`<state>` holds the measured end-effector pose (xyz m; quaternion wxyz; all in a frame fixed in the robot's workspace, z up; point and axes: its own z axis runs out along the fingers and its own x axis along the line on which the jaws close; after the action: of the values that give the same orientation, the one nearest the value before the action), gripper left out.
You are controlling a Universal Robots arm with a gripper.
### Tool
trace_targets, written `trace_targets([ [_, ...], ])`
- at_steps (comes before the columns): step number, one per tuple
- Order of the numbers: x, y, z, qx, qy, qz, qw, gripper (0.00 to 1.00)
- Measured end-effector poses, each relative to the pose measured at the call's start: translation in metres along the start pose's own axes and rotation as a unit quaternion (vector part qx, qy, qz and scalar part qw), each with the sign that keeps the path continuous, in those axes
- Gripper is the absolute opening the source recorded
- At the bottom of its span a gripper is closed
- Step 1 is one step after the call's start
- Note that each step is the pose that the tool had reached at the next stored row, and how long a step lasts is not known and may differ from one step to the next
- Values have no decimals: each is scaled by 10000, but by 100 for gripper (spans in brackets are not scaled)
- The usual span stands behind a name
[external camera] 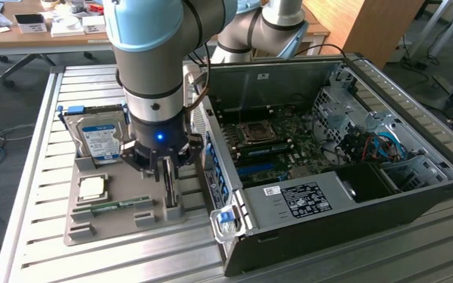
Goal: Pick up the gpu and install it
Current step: 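Pick up the gpu and move the gpu toward the slot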
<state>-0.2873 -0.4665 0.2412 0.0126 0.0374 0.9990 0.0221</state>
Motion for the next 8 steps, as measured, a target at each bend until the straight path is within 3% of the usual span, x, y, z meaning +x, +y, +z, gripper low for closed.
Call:
trace_targets([
  [8,-8,35,16,-4,0,0,10000,42],
])
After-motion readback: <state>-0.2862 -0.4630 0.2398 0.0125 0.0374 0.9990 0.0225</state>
